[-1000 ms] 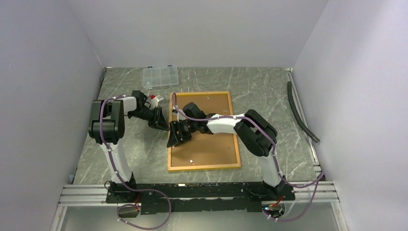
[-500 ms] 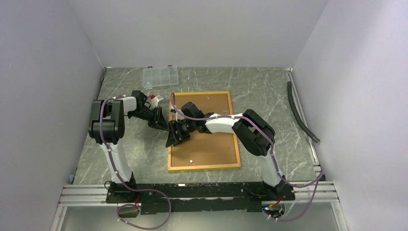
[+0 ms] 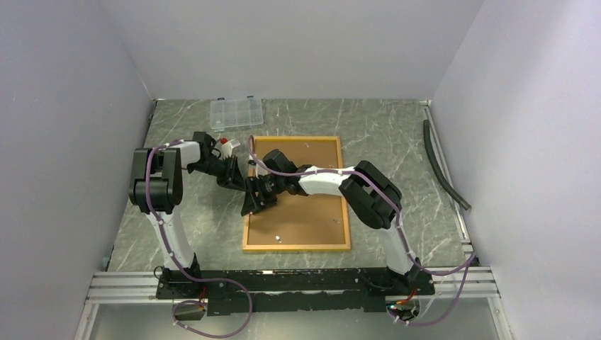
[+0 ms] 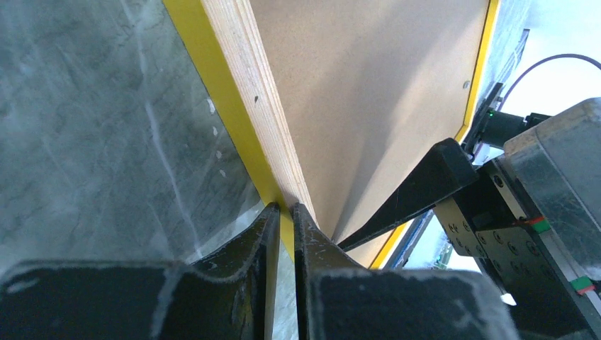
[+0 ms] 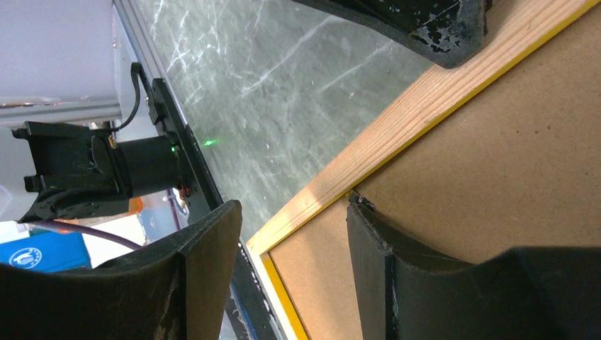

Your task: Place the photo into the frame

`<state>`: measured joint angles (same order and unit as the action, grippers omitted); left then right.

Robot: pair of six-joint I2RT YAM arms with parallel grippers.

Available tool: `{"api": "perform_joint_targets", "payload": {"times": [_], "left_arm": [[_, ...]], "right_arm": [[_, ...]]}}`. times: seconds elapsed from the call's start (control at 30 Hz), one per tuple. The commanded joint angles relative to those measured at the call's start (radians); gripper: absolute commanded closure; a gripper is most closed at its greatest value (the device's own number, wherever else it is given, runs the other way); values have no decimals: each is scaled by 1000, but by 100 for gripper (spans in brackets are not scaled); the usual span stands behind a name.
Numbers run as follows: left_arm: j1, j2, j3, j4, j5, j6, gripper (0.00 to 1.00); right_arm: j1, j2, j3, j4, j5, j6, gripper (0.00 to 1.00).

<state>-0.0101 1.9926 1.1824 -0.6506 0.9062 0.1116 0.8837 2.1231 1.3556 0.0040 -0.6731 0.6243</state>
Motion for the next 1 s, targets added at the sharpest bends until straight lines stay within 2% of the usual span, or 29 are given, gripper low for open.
{"api": "perform_joint_targets", "payload": {"times": [0.0, 0.17, 0.3, 0.43, 0.5, 0.63, 0.8, 0.97], "left_arm": [[-19, -48, 14, 4, 31, 0, 84], [-19, -60, 21, -12, 33, 5, 84], [-1, -82, 40, -46, 39, 21, 84], [52, -103, 63, -115, 45, 78, 83], [72, -111, 72, -158, 39, 129, 82], [75, -160, 21, -191, -4, 240, 82], [37, -202, -76, -184, -61, 343, 83], [17, -177, -94, -209, -79, 404, 84]], "right_arm": [[30, 42, 52, 69, 58, 7, 40], [27, 14, 48, 71, 50, 6, 40], [5, -72, 30, 70, 41, 4, 36], [-63, -169, -28, 106, 60, 47, 25], [-92, -188, -33, 90, 105, 48, 22], [-112, -155, 10, 2, 189, 62, 22], [-160, -157, -23, 33, 253, 109, 22], [-166, -80, 106, -44, 273, 82, 23]]}}
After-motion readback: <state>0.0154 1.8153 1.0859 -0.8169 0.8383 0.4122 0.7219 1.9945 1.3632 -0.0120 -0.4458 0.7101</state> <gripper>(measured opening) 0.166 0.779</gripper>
